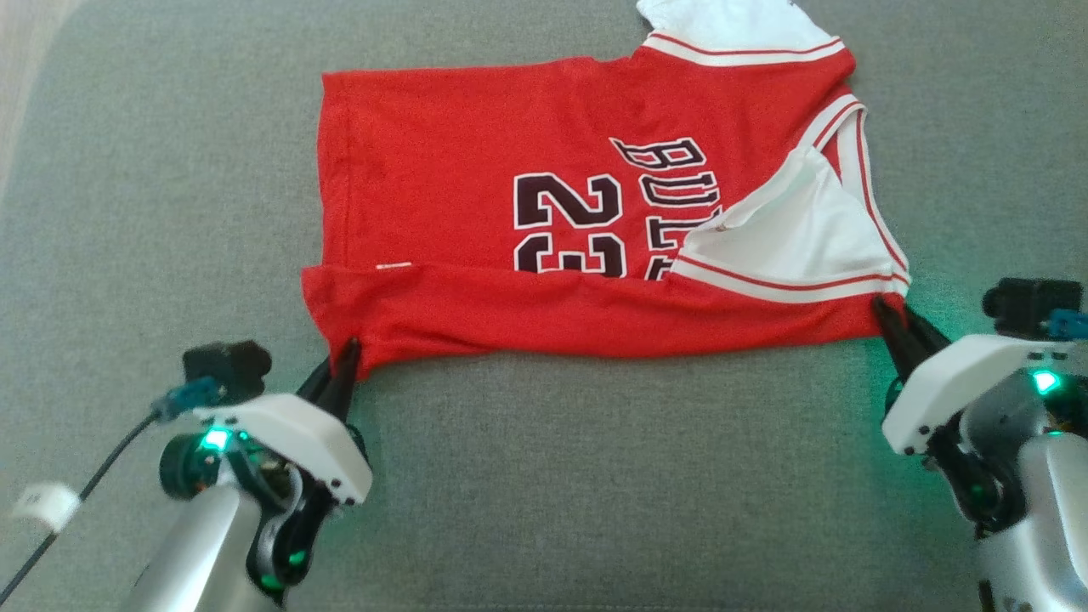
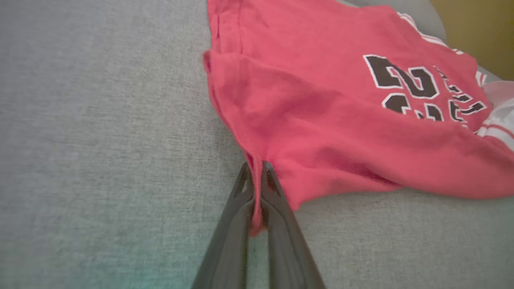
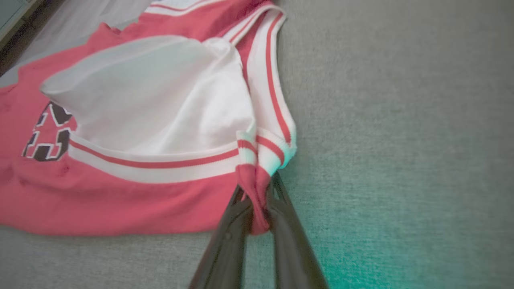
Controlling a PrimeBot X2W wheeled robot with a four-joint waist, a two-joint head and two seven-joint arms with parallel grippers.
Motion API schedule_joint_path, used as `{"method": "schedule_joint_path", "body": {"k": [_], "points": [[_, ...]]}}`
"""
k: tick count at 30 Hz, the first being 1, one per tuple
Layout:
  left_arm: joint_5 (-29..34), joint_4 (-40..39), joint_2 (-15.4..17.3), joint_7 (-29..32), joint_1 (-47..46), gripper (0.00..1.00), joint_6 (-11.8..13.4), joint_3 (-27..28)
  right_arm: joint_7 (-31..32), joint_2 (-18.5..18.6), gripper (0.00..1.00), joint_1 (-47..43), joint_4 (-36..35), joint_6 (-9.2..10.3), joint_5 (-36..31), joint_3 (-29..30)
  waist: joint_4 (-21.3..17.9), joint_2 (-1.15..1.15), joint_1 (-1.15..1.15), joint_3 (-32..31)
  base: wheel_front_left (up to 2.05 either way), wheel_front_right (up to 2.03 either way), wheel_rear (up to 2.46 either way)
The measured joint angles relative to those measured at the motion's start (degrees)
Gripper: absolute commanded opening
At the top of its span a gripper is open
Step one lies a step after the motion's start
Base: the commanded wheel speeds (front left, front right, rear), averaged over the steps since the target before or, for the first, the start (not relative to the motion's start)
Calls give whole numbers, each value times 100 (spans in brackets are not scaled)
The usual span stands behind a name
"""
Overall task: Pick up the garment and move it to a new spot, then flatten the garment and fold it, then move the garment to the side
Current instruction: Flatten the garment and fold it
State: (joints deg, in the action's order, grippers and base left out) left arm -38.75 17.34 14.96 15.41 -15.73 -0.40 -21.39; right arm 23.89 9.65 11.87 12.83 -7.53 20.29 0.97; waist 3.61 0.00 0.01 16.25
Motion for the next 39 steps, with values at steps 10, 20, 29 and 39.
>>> {"method": "schedule_joint_path", "body": {"k": [10,20,29,39], "points": [[-32,-1889,509,108,965,0,570,338,697,-310,0,-1287,-2050,0,31,569,-21,0,-1,-386,0,0,0],[-323,-2870,754,595,2544,0,1158,486,1146,-737,0,-2905,-2852,0,115,866,-96,0,-2,-702,0,0,0],[-606,-1575,289,59,2518,100,795,433,619,-740,100,-2988,-1800,0,584,754,-69,0,-2,-712,0,0,0],[614,-1156,-1,-2337,1663,100,831,504,-1371,-740,100,-2187,-1948,0,-286,744,-82,0,-1,-751,0,0,0]]}}
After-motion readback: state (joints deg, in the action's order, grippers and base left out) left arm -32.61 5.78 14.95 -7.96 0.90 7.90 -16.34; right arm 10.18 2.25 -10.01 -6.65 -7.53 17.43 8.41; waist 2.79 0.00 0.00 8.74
